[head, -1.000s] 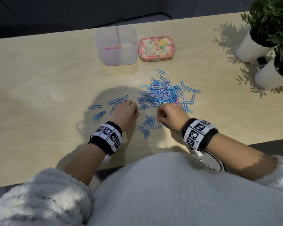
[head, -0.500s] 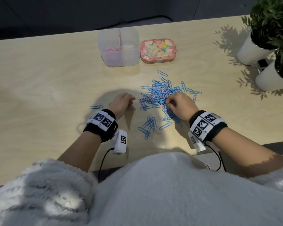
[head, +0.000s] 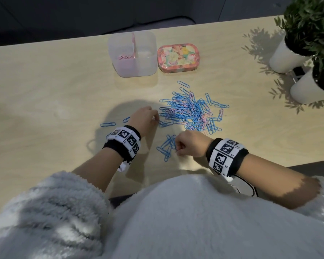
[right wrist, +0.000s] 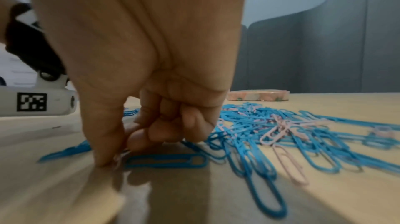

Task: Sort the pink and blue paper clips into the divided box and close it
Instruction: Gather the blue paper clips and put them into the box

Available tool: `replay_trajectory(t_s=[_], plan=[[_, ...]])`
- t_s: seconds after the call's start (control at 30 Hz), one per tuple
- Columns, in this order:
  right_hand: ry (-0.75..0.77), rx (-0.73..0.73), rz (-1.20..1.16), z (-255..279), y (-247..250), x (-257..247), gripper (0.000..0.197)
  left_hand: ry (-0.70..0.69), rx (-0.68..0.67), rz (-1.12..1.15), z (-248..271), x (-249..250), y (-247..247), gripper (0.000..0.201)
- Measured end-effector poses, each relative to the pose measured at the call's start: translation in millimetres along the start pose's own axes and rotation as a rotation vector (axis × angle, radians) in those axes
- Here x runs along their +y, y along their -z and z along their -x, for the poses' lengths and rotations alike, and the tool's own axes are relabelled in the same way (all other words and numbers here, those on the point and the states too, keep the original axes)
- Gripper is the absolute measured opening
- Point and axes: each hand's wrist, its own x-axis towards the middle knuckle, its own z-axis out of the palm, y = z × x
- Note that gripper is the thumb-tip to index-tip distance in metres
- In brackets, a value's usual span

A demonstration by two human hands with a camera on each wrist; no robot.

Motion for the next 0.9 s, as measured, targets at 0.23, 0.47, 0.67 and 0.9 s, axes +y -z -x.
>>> replay_trajectory(t_s=[0.23,0.47,0.67,0.9], plan=[[-0.061,0.254,-0.695,-31,37,8,0.019,0.101,0.111,0.265,16,-18,7,0.015],[0.057,0.205,0.087,-69,55,-8,0.02,0.321,0.068,0.599,13,-30,16,0.026],[0.033,0.139,0.186,-72,60,0,0.009,0.328,-0.078,0.916,15,-18,20,0.029],[-0.013,0.117,0.181,-59,58,22,0.007,0.416,-0.201,1.071,3,4,14,0.031]])
